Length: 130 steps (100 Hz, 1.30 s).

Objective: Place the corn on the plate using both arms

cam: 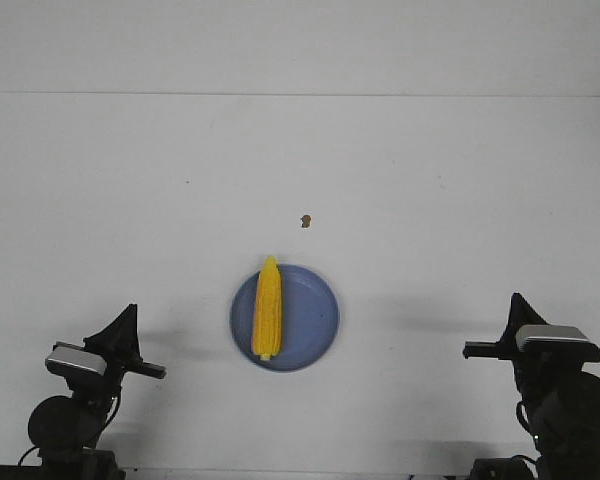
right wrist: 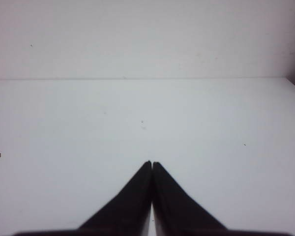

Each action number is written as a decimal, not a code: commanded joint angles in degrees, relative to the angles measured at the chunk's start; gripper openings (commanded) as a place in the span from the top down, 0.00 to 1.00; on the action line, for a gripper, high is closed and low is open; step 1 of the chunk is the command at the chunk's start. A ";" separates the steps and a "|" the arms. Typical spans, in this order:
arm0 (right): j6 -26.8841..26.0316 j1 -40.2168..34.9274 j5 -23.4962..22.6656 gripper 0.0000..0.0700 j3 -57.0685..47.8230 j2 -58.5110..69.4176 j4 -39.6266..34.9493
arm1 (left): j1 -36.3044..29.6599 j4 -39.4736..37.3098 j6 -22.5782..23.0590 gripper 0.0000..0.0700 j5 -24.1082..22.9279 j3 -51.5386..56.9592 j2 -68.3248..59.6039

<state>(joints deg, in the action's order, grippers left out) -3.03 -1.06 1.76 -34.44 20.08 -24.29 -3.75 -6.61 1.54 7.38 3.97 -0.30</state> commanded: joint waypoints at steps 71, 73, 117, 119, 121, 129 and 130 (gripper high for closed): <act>-0.35 0.00 0.20 1.00 -0.59 0.22 0.72 | 0.09 -4.09 -1.36 0.98 -0.09 -3.17 0.13; -0.35 0.00 0.20 1.00 -0.59 0.22 0.72 | 0.09 -4.09 -1.33 0.98 -0.09 -3.17 0.13; -0.35 0.00 0.17 1.00 -0.59 0.22 0.72 | 0.09 -4.04 -1.36 0.98 -0.09 -3.17 0.13; -0.35 0.00 0.17 1.00 -0.59 0.22 0.72 | 0.09 -4.04 -1.33 0.98 -0.09 -3.17 0.13; -0.35 0.00 0.17 1.00 -0.59 0.22 0.70 | 0.09 -4.04 -1.33 0.98 -0.09 -3.17 0.13; -0.33 0.00 0.20 1.00 -0.59 0.22 0.74 | 0.09 -4.04 -1.36 0.98 -0.09 -3.17 0.13; -0.33 0.00 0.22 1.00 -0.59 0.22 0.74 | 0.09 -4.04 -1.33 0.98 -0.07 -3.17 0.13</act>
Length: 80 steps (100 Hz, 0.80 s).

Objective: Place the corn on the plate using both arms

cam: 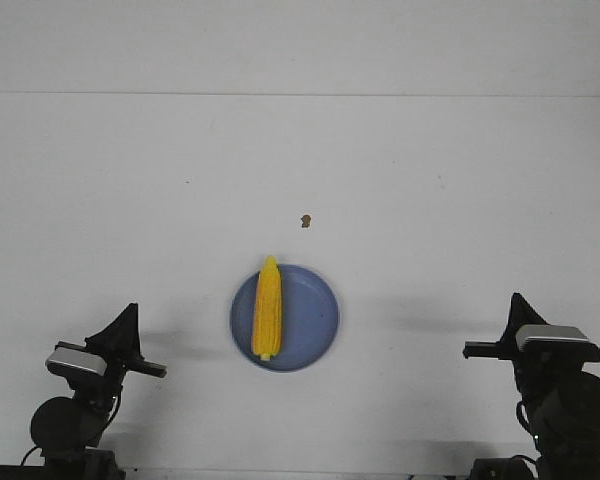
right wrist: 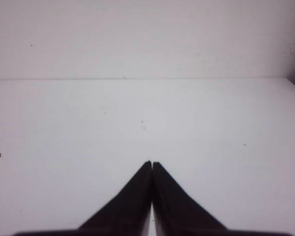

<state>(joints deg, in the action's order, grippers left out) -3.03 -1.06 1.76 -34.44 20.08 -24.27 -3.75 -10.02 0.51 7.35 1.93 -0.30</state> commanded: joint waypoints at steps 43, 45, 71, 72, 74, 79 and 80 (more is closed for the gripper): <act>0.50 0.02 0.22 1.00 5.25 -8.28 8.48 | 0.09 -0.61 -0.31 0.98 -0.04 -1.14 0.13; 0.50 0.02 0.20 1.00 6.16 -8.96 9.38 | 0.09 -0.61 -0.33 0.98 -0.04 -1.14 0.13; 0.46 0.02 0.20 1.00 18.53 -16.87 19.26 | 0.09 -0.61 -0.33 0.98 -0.07 -1.14 0.13; 0.48 0.02 0.20 1.00 18.93 -17.16 19.50 | 0.09 -0.61 -0.31 0.98 -0.04 -1.14 0.13; 0.48 0.02 0.20 1.00 19.71 -17.68 20.04 | 0.09 -0.61 -0.33 0.98 -0.07 -1.14 0.11; 0.48 0.02 0.20 1.00 21.57 -18.97 21.44 | 0.09 -0.61 -0.33 0.98 -0.07 -1.14 0.13; 0.48 0.02 0.20 1.00 21.90 -19.23 21.59 | 0.09 -0.61 -0.31 0.98 -0.07 -1.14 0.13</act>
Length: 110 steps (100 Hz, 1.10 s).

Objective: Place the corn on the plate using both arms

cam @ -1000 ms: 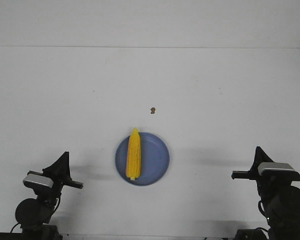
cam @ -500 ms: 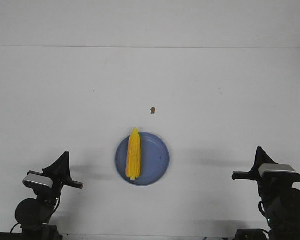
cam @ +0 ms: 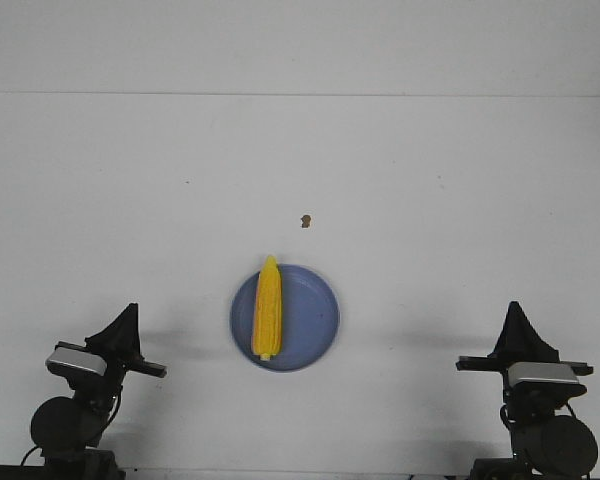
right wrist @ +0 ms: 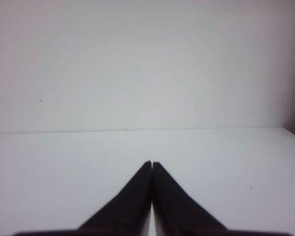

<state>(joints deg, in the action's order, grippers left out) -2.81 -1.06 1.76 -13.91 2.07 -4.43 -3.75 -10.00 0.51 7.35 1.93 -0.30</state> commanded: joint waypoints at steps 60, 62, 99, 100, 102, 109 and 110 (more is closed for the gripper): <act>-1.03 0.00 0.11 1.00 13.22 -1.99 14.69 | 0.09 -0.59 -0.33 0.98 -0.04 -1.14 0.13; -0.98 0.00 0.13 1.00 13.20 -1.99 14.67 | 0.09 -0.59 -0.33 0.98 -0.07 -1.14 0.13; -0.98 0.00 0.15 1.00 13.20 -1.99 14.73 | 0.09 -0.59 -0.31 0.98 -0.07 -1.14 0.13; -0.98 0.00 0.15 1.00 13.20 -1.99 14.73 | 0.09 -0.59 -0.33 0.98 -0.07 -1.14 0.11; -0.98 0.00 0.15 1.00 13.20 -1.99 14.73 | 0.09 -0.59 -0.31 0.98 -0.07 -1.14 0.13; -0.98 0.00 0.15 1.00 13.20 -1.99 14.73 | 0.09 -0.59 -0.31 0.98 -0.07 -1.14 0.13; -0.98 0.00 0.15 1.00 13.20 -1.99 14.73 | 0.09 -0.59 -0.33 0.98 -0.04 -1.14 0.11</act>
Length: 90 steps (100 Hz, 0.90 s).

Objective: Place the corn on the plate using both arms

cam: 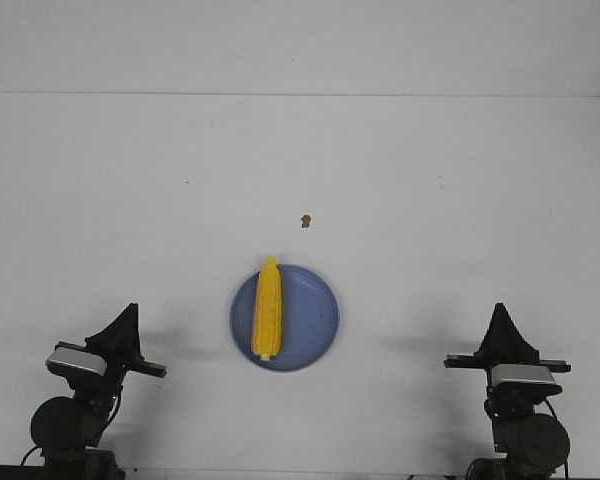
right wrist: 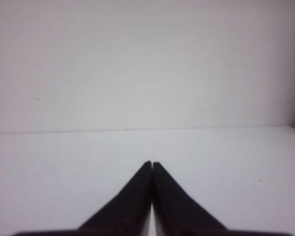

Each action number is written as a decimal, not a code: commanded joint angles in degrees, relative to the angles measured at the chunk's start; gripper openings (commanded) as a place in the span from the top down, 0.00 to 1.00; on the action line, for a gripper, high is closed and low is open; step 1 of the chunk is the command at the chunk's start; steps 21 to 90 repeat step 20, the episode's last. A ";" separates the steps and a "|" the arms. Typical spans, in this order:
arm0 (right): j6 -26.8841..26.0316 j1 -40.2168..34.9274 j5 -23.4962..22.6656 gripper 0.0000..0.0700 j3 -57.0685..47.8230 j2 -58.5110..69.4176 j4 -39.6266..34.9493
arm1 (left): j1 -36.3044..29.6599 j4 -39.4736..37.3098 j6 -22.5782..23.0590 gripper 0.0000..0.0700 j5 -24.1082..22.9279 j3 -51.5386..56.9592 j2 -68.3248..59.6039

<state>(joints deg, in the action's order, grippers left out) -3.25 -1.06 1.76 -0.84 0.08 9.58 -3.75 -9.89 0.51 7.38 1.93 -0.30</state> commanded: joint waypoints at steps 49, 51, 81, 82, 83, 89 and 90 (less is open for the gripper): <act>-0.55 0.00 0.15 1.00 0.13 0.00 0.72 | 0.09 -0.70 -0.33 0.98 -0.09 -1.14 0.11; -0.55 0.00 0.15 1.00 0.13 0.00 0.72 | 0.09 -0.70 -0.33 0.98 -0.09 -1.14 0.11; -0.55 0.00 0.15 1.00 0.13 0.00 0.72 | 0.09 -0.70 -0.33 0.98 -0.09 -1.14 0.11; -0.55 0.00 0.15 1.00 0.13 0.00 0.72 | 0.09 -0.70 -0.33 0.98 -0.09 -1.14 0.11; -0.55 0.00 0.15 1.00 0.13 0.00 0.72 | 0.09 -0.70 -0.33 0.98 -0.09 -1.14 0.11; -0.55 0.00 0.15 1.00 0.13 0.00 0.72 | 0.09 -0.70 -0.33 0.98 -0.09 -1.14 0.11; -0.55 0.00 0.15 1.00 0.13 0.00 0.72 | 0.09 -0.70 -0.33 0.98 -0.09 -1.14 0.11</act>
